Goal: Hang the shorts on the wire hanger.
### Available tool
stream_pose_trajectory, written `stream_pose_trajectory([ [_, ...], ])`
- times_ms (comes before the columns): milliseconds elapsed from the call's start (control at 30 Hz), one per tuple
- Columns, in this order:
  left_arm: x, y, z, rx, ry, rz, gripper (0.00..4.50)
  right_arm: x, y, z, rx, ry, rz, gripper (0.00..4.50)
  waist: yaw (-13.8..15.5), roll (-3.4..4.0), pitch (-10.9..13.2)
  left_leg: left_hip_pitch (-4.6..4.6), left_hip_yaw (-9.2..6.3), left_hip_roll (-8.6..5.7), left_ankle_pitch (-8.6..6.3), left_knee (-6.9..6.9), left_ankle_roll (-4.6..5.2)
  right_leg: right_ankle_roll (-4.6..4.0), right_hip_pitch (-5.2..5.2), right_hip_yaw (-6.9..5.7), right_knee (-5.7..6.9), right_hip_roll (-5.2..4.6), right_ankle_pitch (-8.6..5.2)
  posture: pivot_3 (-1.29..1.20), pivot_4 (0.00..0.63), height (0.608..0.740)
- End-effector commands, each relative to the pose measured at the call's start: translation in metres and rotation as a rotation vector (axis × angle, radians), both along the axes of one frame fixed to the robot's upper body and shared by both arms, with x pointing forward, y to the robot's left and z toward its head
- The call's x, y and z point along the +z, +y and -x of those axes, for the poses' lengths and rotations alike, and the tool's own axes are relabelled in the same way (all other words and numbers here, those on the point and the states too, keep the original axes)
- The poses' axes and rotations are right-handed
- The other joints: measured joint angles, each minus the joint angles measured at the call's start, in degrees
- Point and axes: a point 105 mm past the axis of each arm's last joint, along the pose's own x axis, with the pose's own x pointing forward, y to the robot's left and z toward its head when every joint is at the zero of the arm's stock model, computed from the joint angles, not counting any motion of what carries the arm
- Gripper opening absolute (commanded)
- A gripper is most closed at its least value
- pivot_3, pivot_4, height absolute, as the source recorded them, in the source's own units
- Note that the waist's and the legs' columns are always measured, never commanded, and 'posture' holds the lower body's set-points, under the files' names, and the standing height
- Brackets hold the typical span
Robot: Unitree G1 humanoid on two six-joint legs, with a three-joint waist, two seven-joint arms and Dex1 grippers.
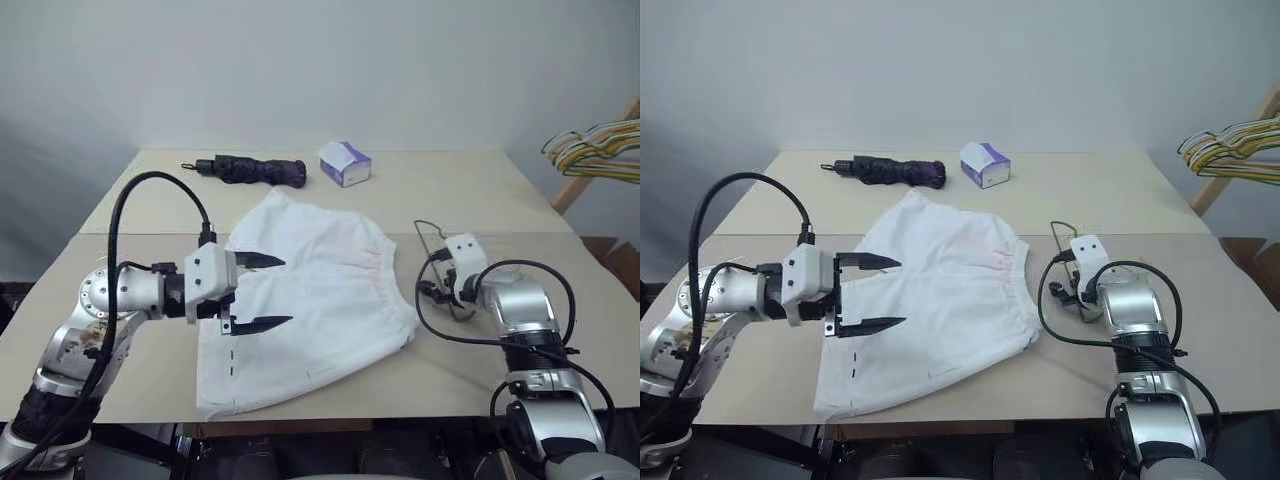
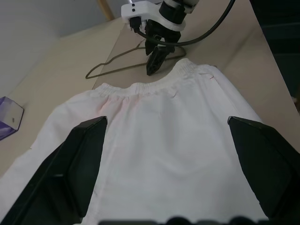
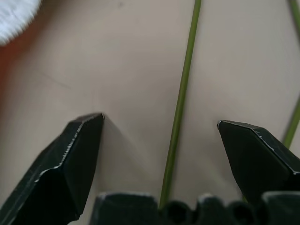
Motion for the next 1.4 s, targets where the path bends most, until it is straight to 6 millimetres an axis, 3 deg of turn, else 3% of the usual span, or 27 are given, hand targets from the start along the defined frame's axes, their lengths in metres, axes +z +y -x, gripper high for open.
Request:
stream_pose_trajectory([
  [33,0.014,-0.004,-0.002,-0.02,-0.071,0.011,4.5,0.002,-0.002,-0.001,-0.014,0.014,-0.021,3.54,-0.24,0.0,0.0,0.0,-0.04,0.0,0.0,0.0,0.0,0.0,0.01,-0.01,-0.01,0.01,0.0,-0.03,0.0,0.74],
  [367,0.007,-0.007,-0.004,-0.019,-0.09,-0.039,4.5,-0.015,-0.015,0.006,-0.068,0.077,0.027,0.05,-0.54,-0.03,-0.03,0.01,-0.09,0.0,0.0,0.0,0.0,0.01,0.07,-0.04,-0.04,0.02,-0.01,-0.03,0.0,0.74],
  [500,0.006,-0.008,-0.008,-0.003,-0.094,-0.034,4.5,-0.013,-0.021,0.004,-0.074,0.035,0.101,0.02,-0.52,-0.05,-0.04,0.16,-0.14,0.0,0.0,0.0,0.0,0.01,0.28,-0.08,-0.1,0.02,-0.01,-0.03,0.0,0.74],
  [600,0.002,-0.006,-0.019,0.078,-0.075,-0.071,4.5,0.006,-0.024,-0.006,-0.093,-0.089,0.13,0.02,-0.41,-0.04,-0.03,0.34,-0.29,-0.01,0.0,0.0,0.0,0.01,0.62,-0.23,-0.28,0.02,-0.01,-0.03,0.0,0.74],
  [733,0.024,-0.009,-0.056,0.358,0.04,0.188,4.5,0.057,-0.016,-0.017,-0.085,-0.35,0.139,0.02,0.05,0.04,0.03,0.26,-0.46,-0.06,0.0,0.0,0.0,0.07,0.63,-0.29,-0.32,-0.02,0.0,-0.03,0.0,0.74],
  [800,0.035,-0.013,-0.065,0.422,0.135,0.34,4.5,0.074,-0.008,-0.017,-0.041,-0.44,0.156,0.02,-0.07,0.04,0.03,0.11,-0.66,-0.07,0.0,0.01,0.01,0.12,0.47,-0.27,-0.3,-0.02,0.02,-0.03,0.0,0.74],
  [900,0.054,-0.028,-0.068,0.426,0.327,0.615,4.5,0.098,0.012,-0.011,0.103,-0.576,0.172,0.02,-0.43,0.04,0.02,-0.14,-0.97,-0.09,0.0,0.01,0.01,0.13,0.2,-0.21,-0.25,0.01,0.02,-0.04,0.0,0.74],
  [1000,0.075,-0.041,-0.065,0.327,0.574,0.947,4.5,0.126,0.044,0.001,0.29,-0.791,0.138,0.02,-0.41,0.02,0.02,-0.34,-1.07,-0.15,0.0,0.07,0.01,0.16,0.04,-0.19,-0.19,-0.03,0.04,-0.04,0.0,0.74],
  [1100,0.082,-0.044,-0.07,0.305,0.758,1.162,4.5,0.143,0.07,0.018,0.429,-0.94,0.113,0.02,-0.63,0.01,0.02,-0.32,-1.09,-0.15,0.0,0.14,0.0,0.19,0.04,-0.13,-0.08,-0.05,0.05,-0.04,0.0,0.74],
  [1233,0.083,-0.053,-0.07,0.3,0.832,1.212,4.5,0.15,0.1,0.042,0.62,-1.029,0.06,0.02,-0.62,0.0,0.02,-0.26,-1.11,-0.18,0.0,0.15,-0.01,0.18,0.05,-0.09,-0.02,0.0,0.05,-0.04,0.0,0.74],
  [1400,0.09,-0.055,-0.075,0.323,0.835,1.25,4.5,0.159,0.122,0.059,0.708,-1.103,-0.002,0.02,-0.04,-0.01,0.02,-0.27,-1.1,-0.24,0.01,0.14,-0.03,0.17,0.07,-0.1,-0.08,-0.01,0.05,-0.04,0.0,0.74],
])
